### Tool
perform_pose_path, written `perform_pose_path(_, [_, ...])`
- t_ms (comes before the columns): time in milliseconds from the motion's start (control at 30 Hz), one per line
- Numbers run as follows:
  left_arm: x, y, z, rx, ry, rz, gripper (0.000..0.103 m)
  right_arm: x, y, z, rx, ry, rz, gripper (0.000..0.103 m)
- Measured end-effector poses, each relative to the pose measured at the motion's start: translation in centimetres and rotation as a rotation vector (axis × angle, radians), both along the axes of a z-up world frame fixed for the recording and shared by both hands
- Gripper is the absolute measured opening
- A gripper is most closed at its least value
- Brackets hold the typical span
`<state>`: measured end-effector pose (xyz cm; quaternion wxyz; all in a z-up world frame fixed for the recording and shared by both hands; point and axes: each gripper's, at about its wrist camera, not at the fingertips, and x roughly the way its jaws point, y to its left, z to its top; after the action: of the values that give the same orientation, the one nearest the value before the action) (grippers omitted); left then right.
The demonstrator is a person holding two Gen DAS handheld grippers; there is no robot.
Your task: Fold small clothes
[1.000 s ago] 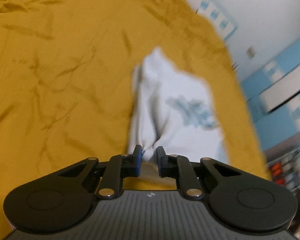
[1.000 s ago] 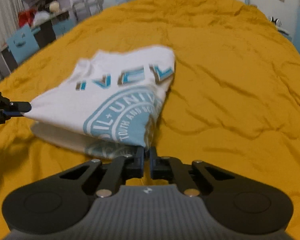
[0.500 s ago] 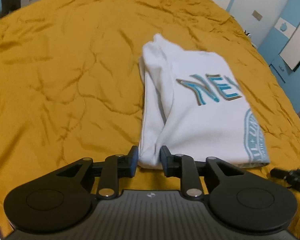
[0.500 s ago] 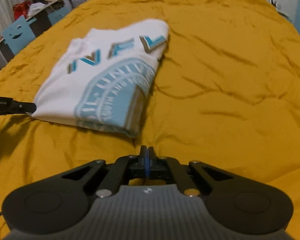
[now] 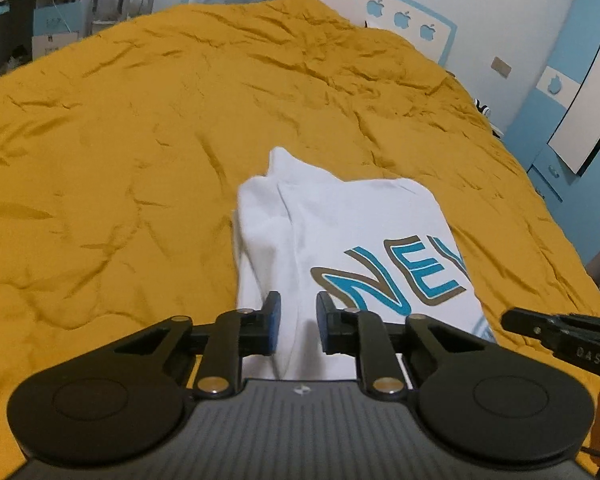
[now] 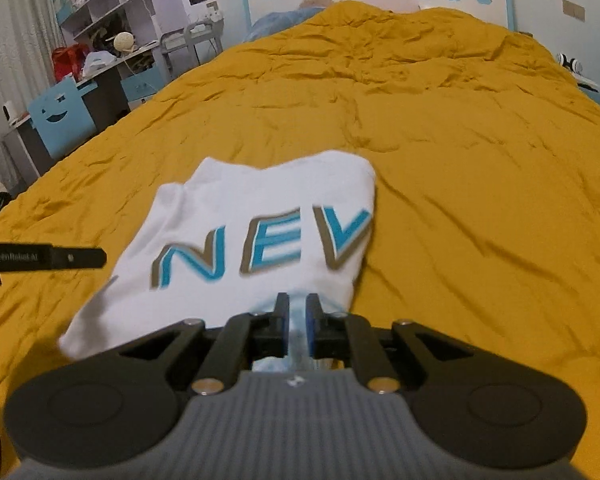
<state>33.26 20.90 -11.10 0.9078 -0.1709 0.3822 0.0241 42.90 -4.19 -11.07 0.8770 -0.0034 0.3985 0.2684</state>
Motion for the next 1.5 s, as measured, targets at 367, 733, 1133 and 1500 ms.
perform_pose_path(367, [1.3, 0.4, -5.4, -0.014, 0.076, -0.036, 0.019, 2.6, 0.0, -6.3, -0.020, 0.105, -0.028, 0.000])
perform_pose_path(733, [-4.1, -0.8, -1.0, -0.008, 0.027, -0.045, 0.018, -2.9, -2.9, -0.8, 0.008, 0.065, -0.006, 0.001])
perform_pose_path(1133, [-6.2, -2.2, -4.8, 0.076, 0.122, -0.055, 0.020, -6.4, -2.8, -6.7, -0.049, 0.147, -0.009, 0.000])
perform_pose_path(1500, [-7.0, 0.0, 0.8, 0.038, 0.041, -0.037, 0.046, -5.3, -4.0, -2.1, -0.054, 0.124, 0.010, 0.023])
